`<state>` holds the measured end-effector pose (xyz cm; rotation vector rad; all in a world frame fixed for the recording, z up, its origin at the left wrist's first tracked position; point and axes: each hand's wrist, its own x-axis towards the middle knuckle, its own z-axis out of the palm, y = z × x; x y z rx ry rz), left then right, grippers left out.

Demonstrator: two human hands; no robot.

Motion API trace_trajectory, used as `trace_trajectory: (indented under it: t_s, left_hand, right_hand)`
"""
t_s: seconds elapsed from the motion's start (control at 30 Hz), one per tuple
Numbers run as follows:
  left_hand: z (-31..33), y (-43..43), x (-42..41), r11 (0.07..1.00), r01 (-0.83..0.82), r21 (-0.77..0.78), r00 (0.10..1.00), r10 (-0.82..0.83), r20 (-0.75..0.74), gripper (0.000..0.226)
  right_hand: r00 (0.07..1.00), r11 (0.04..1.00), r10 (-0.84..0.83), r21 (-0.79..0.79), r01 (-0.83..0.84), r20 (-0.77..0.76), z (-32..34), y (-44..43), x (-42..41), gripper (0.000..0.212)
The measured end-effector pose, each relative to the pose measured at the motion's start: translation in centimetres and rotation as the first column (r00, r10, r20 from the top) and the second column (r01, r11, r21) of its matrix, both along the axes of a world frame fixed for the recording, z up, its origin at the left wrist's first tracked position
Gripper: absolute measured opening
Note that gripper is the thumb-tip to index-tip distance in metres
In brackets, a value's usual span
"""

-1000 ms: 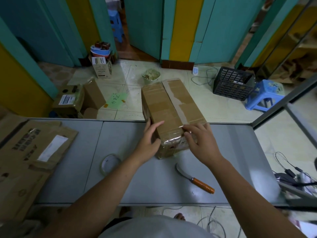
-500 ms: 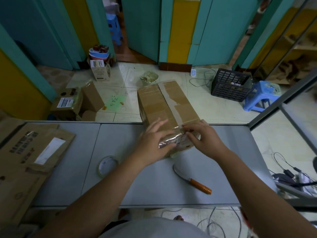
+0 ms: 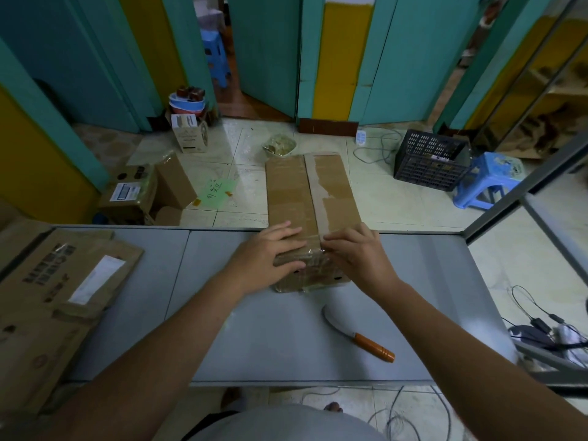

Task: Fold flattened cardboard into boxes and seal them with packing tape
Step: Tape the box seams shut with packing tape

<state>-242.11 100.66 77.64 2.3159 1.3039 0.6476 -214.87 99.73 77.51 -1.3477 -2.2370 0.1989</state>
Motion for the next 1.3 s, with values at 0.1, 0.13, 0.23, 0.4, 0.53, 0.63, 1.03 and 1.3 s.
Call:
trace_trajectory:
  t_s: [0.1, 0.13, 0.23, 0.4, 0.53, 0.63, 1.03, 1.3]
  left_hand:
    - [-0.9, -0.9, 1.0, 0.994, -0.039, 0.098, 0.996, 0.030, 0.086, 0.037]
    - [-1.2, -1.1, 1.2, 0.993, -0.046, 0.109, 0.992, 0.033, 0.123, 0.034]
    - [-1.9, -1.4, 1.3, 0.993, -0.049, 0.111, 0.983, 0.029, 0.179, 0.034]
    - [-1.6, -1.3, 0.4, 1.000, 0.009, 0.021, 0.982, -0.013, 0.187, 0.040]
    - [-1.8, -1.9, -0.8, 1.000, 0.000, -0.008, 0.984, 0.001, 0.178, 0.044]
    - [-1.9, -1.9, -0.9, 1.000, -0.021, -0.004, 0.979, 0.021, 0.203, 0.044]
    - [-2.5, -2.6, -1.6, 0.974, -0.228, -0.016, 0.909, 0.219, 0.354, 0.050]
    - [-2.5, -3.2, -1.7, 0.930, -0.362, 0.056, 0.889, 0.326, 0.323, 0.025]
  right_hand:
    - [0.999, 0.999, -0.025, 0.029, 0.026, -0.023, -0.6, -0.2, 0.7, 0.031]
    - [0.999, 0.999, -0.028, 0.036, 0.030, -0.036, -0.7, -0.2, 0.8, 0.033]
    - [0.998, 0.998, -0.015, 0.066, 0.018, -0.056, -0.9, -0.2, 0.5, 0.030]
    - [0.993, 0.998, -0.026, 0.056, 0.033, -0.117, -0.8, -0.3, 0.6, 0.028]
    - [0.970, 0.992, -0.121, 0.007, 0.126, -0.213, -1.5, -1.3, 2.5, 0.029]
    - [0.949, 0.978, -0.205, -0.007, 0.209, -0.239, -1.9, -1.6, 2.8, 0.030]
    - [0.797, 0.921, -0.388, -0.230, 0.315, -0.463, -1.8, -2.3, 2.7, 0.036]
    - [0.726, 0.885, -0.462, -0.316, 0.341, -0.509, -2.1, -3.2, 2.9, 0.029]
